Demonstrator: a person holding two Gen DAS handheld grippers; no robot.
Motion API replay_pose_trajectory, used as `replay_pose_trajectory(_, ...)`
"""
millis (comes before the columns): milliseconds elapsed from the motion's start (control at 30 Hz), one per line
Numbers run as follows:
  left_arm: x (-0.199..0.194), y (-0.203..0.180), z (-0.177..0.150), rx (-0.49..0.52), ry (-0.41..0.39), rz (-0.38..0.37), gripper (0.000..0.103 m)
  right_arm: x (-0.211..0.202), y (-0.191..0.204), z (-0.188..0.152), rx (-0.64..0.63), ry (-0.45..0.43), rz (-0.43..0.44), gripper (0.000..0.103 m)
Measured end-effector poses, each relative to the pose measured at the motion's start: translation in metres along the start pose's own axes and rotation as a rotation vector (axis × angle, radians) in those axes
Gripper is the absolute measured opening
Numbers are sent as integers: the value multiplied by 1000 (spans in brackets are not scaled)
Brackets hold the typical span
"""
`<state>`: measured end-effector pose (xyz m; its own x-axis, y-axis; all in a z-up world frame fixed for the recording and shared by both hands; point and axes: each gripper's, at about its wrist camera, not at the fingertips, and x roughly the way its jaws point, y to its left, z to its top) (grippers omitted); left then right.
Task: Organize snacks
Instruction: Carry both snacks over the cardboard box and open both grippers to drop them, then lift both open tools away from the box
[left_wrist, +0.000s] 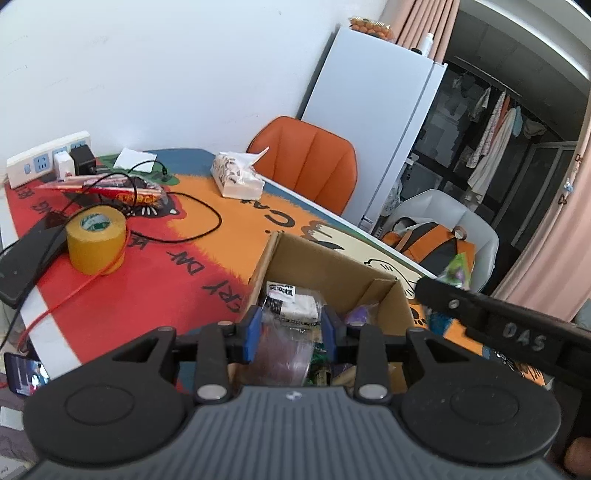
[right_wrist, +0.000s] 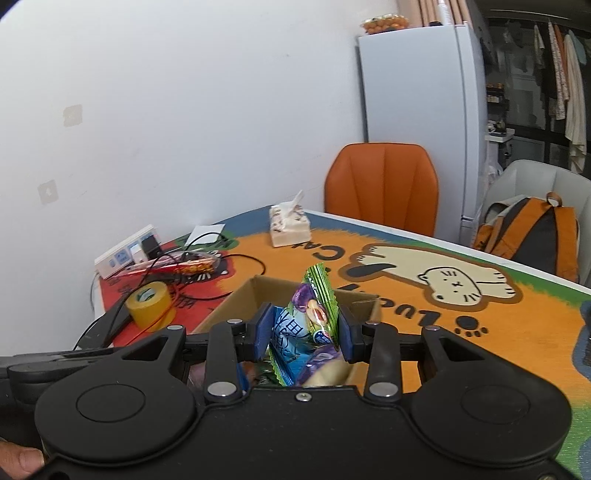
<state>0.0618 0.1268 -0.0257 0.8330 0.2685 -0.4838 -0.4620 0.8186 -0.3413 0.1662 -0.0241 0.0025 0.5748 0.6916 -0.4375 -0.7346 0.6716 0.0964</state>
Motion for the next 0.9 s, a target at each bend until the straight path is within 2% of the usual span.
replay_pose_trajectory(100, -3, 1, 1, 2, -4, -11, 39, 2, 4, -2, -2, 12, -1, 38)
replay_pose_trajectory(433, -9, 17, 2, -36, -5, 2, 39, 7, 18, -3, -1, 30, 13, 38)
replay_pose_trajectory(500, -11, 19, 2, -42, -7, 7, 40, 7, 19, -3, 9, 33, 40, 42)
replay_pose_trajectory(567, -12, 20, 2, -47, -9, 10, 42, 4, 20, -2, 18, 21, 65, 51)
replay_pose_trajectory(900, -13, 11, -2, -23, -2, -4, 61, -12, 0, -7, 43, 23, -3, 52)
